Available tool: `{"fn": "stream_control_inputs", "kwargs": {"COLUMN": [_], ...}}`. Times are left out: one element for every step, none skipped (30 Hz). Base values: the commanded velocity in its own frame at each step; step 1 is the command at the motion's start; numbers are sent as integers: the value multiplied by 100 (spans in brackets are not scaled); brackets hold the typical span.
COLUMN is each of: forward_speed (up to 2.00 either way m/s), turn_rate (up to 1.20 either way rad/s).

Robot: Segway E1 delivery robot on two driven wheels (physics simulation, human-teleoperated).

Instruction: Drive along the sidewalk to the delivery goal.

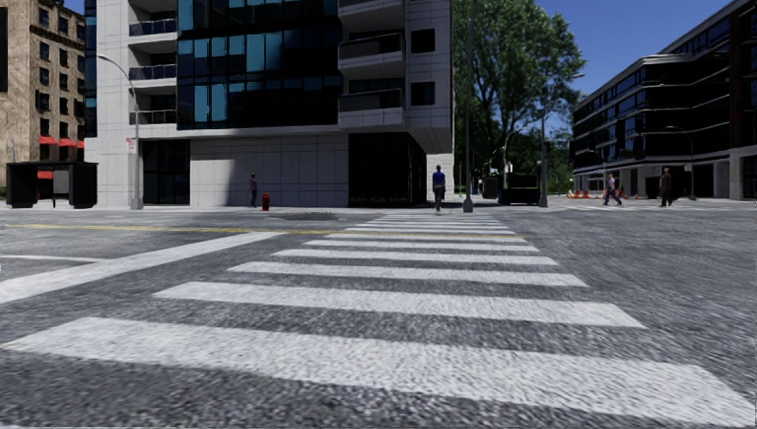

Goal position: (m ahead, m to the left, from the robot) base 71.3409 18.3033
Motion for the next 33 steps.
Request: {"fn": "stream_control_inputs", "kwargs": {"forward_speed": [200, 200, 200, 200, 200, 200, 200, 200, 200, 200, 200, 200, 200, 200, 200, 200, 200, 200, 200, 200, 200, 200, 200, 200, 200, 200, 200, 200, 200, 200, 200, 200, 200], "turn_rate": [0, 0, 0, -33, -78, -107, -114, -116, -116, -109, -29, -7, -1, 0, 0, 0, 0, 0, 0, 0, 0, 0, 0, 0, 0, 0, 0, 0, -43, -43, -89, -120, -120]}}
